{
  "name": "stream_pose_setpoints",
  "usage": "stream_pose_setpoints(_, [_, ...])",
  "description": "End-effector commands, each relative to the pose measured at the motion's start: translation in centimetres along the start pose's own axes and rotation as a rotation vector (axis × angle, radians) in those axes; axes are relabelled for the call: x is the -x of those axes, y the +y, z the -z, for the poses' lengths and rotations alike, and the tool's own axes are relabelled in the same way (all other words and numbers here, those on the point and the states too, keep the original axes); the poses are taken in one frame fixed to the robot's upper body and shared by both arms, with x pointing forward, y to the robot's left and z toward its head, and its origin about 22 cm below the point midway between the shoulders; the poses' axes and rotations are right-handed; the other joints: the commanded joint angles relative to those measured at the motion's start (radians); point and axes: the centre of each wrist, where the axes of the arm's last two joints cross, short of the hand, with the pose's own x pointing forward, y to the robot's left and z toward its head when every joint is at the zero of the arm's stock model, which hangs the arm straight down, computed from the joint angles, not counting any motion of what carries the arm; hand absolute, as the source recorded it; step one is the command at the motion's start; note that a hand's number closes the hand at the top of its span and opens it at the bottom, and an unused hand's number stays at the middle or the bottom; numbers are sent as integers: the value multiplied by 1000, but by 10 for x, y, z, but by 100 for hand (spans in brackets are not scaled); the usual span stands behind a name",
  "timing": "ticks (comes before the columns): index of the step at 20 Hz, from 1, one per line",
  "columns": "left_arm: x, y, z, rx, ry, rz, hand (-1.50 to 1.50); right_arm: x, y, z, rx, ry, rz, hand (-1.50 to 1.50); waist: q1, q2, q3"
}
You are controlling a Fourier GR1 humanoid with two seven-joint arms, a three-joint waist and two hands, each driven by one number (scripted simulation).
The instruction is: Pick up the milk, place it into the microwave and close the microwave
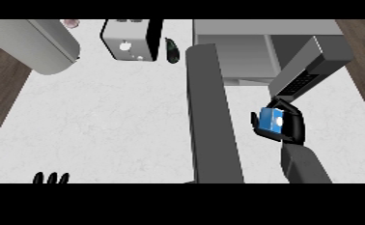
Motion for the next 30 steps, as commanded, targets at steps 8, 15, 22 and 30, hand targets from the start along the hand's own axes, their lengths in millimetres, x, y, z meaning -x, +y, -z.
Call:
stream_pose_setpoints(8, [-4,-13,-3,-11,-3,0,-150,-58,-14,-24,-86,-29,48,150,-10,-4,-1])
stream_pose_setpoints(15, [-6,-2,-11,-33,5,-7,-150,-82,18,-45,-79,-21,315,150,1,-1,0])
stream_pose_setpoints(22, [-8,17,-10,-35,9,-7,-150,-112,35,-10,-78,-52,177,150,6,2,0])
stream_pose_setpoints(30, [-4,9,-4,-54,-8,15,-150,-89,79,28,-112,-11,97,150,12,4,1])
